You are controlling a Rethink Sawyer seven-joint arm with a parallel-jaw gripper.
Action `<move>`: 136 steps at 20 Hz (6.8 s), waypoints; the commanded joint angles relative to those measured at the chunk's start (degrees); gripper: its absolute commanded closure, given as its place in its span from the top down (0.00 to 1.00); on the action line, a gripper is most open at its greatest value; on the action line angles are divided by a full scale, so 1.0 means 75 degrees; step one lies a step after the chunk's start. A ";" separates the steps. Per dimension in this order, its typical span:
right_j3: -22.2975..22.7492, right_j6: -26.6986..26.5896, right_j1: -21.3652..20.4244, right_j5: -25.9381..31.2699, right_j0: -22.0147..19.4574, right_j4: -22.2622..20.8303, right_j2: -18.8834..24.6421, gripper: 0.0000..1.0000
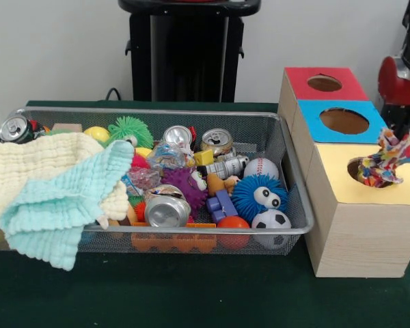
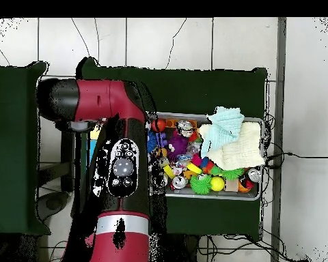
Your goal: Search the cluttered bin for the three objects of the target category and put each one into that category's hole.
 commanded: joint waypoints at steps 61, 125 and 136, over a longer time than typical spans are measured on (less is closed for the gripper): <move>0.2230 0.0808 -0.2453 0.1344 -0.0719 0.0170 0.0607 1.00; 0.3607 0.1182 -0.0735 -0.4007 -0.0596 -0.0491 0.0411 0.00; 0.3857 0.1036 -0.0661 -0.3892 -0.0627 -0.0266 0.0867 0.00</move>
